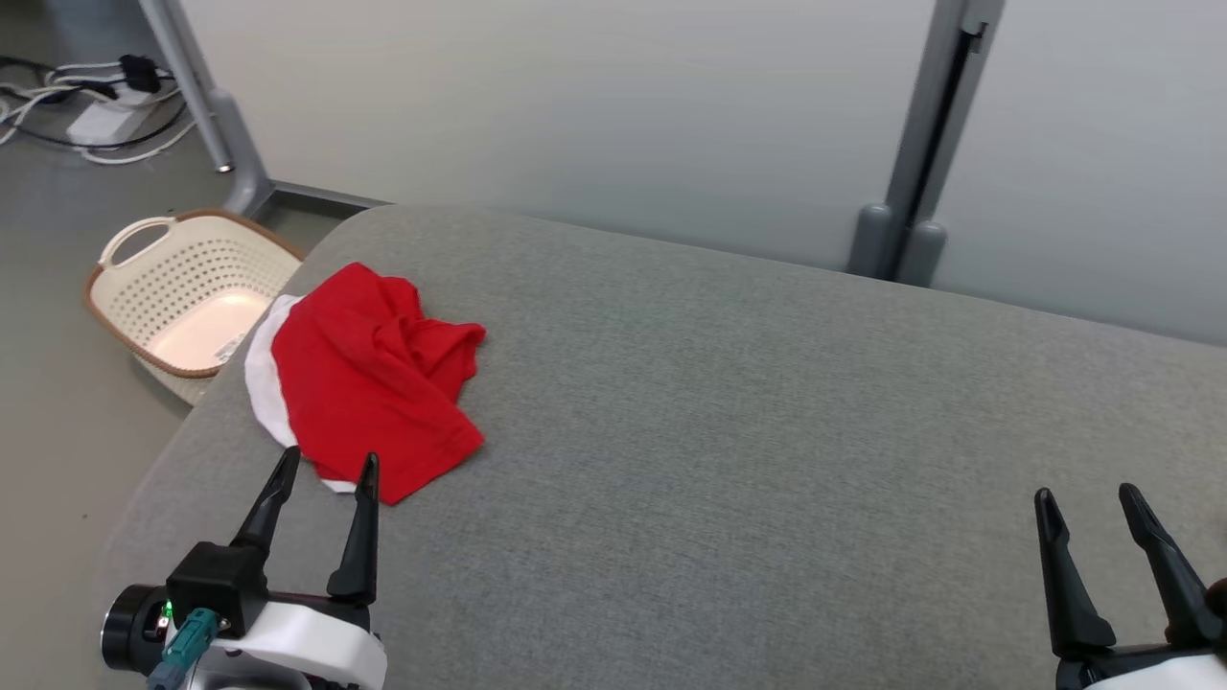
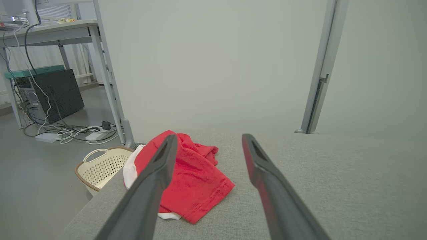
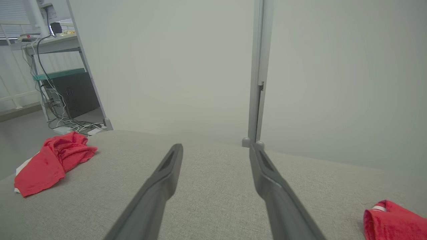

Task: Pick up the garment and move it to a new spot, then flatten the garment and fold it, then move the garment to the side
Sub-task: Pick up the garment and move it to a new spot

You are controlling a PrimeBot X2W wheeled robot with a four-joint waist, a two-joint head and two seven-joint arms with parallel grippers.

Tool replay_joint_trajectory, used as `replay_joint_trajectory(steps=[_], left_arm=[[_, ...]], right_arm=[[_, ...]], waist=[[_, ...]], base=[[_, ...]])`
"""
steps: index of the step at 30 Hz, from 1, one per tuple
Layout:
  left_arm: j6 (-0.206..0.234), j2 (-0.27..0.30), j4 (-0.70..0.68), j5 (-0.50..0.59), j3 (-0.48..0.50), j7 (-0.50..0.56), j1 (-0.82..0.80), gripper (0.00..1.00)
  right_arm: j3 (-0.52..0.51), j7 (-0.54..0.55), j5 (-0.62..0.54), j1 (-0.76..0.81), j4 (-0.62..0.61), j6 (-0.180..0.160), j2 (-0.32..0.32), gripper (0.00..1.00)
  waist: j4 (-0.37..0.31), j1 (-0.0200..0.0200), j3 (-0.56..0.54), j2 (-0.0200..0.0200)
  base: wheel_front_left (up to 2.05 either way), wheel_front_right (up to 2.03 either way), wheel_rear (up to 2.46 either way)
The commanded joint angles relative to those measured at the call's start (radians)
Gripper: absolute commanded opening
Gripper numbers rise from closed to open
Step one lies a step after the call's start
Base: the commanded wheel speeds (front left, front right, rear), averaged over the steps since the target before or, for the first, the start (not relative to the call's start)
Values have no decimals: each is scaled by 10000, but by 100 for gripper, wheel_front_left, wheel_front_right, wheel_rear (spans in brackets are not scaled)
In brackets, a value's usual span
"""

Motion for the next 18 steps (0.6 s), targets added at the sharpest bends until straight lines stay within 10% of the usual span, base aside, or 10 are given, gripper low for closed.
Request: replay_joint_trajectory(steps=[1,18], left_arm=[[-29,68,-5,69,6,-71,-200,100],[96,46,63,147,46,-251,-507,100]], right_arm=[[40,-5,74,-23,-2,-4,-6,100],[242,102,25,-285,43,-4,-109,100]], waist=[[803,0,1,-1],[1442,0,228,-1]], base=[[0,0,0],[0,0,0]])
